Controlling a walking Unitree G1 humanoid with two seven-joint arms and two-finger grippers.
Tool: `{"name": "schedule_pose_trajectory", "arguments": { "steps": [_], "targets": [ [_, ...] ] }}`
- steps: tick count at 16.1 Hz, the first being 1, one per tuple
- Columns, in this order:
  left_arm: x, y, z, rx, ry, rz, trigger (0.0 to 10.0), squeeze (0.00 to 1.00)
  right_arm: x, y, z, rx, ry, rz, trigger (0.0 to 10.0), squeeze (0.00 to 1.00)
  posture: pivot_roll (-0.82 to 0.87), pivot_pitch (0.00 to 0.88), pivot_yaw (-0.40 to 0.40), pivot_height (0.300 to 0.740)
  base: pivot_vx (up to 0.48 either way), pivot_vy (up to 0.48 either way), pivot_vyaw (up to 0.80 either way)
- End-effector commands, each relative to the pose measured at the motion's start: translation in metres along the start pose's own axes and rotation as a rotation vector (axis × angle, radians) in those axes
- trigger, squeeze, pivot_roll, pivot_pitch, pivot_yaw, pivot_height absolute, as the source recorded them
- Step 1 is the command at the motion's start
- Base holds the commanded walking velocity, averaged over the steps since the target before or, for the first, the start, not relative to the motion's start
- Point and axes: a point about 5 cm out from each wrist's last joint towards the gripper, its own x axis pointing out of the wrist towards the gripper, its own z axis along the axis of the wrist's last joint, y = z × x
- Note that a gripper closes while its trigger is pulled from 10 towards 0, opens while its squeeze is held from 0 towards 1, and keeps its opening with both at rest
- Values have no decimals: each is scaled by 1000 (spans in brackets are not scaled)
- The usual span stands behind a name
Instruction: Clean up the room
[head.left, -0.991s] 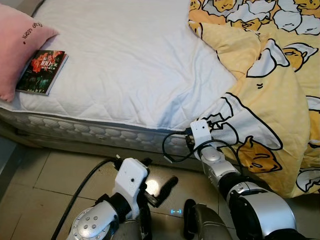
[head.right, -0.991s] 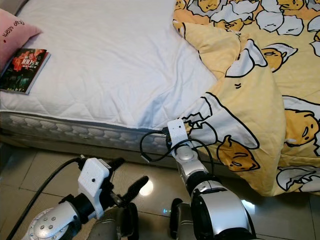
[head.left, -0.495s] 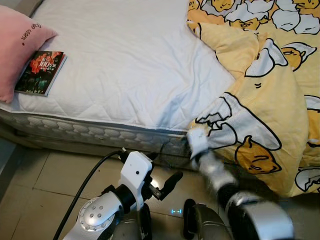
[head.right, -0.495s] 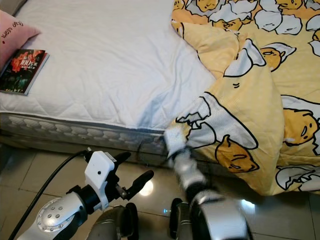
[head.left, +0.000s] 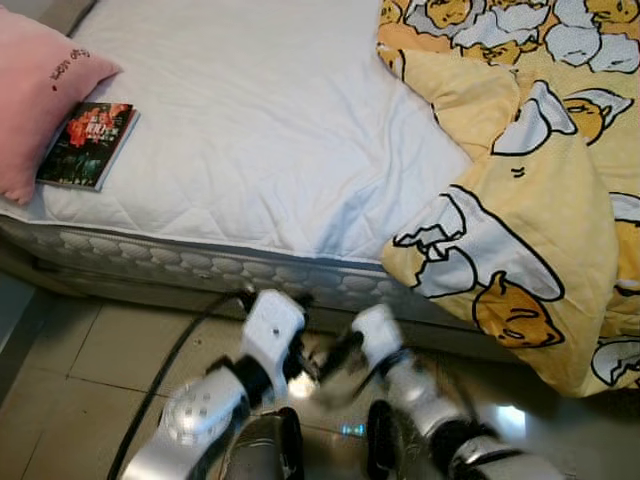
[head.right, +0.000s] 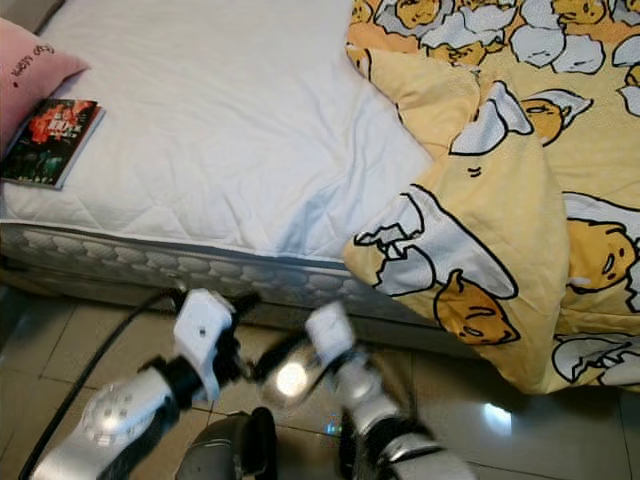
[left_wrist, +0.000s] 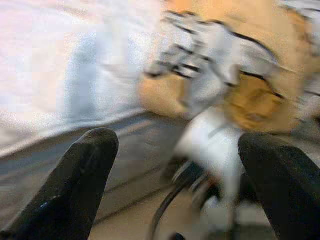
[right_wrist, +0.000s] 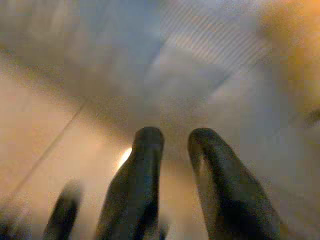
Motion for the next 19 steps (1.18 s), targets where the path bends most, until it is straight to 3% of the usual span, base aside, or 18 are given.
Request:
{"name": "schedule_pose_trajectory", "arguments": {
  "steps": [1,3,4,6,8,11,14,15,17,18,19],
  "targets": [
    [-2,27,-9,-16,25,137,10000,0,-3,-15,8,41,-108,-70,10000,1000,49,130,56,740,0,0,0],
    [-4,53,-13,-56,24,257,10000,0,-16,-37,13,80,-215,-136,10000,1000,18,53,37,740,0,0,0],
    [-2,66,-13,-53,8,305,10000,0,-33,-54,17,103,-283,-186,10000,1000,0,15,30,740,0,0,0],
    [18,64,-5,-30,-57,257,10000,0,-46,-74,17,126,-320,-289,10000,1000,-51,0,26,740,0,189,0],
    [29,61,-3,-33,-80,223,10000,0,-48,-82,15,161,-310,-344,10000,1000,-69,0,33,740,0,480,0],
    [41,56,-4,-10,-86,166,10000,0,-51,-80,16,167,-280,-350,10000,1000,-89,0,51,728,0,480,-483],
    [52,54,-9,74,-39,135,10000,0,-45,-78,14,178,-240,-351,10000,1000,-91,0,62,704,0,160,-473],
    [54,55,-9,76,-43,140,10000,0,-45,-76,16,193,-255,-321,10000,0,-89,0,62,704,0,0,0],
    [52,60,-8,17,-69,206,10000,0,-46,-74,20,179,-269,-316,10000,0,-90,0,61,704,0,0,0],
    [42,79,-12,-152,-97,418,10000,0,-51,-81,25,184,-307,-378,10000,0,-91,0,63,704,0,0,0],
    [24,93,-24,-223,-78,583,10000,0,-57,-89,28,185,-337,-421,10000,0,-94,0,61,704,0,0,0]
  ]
}}
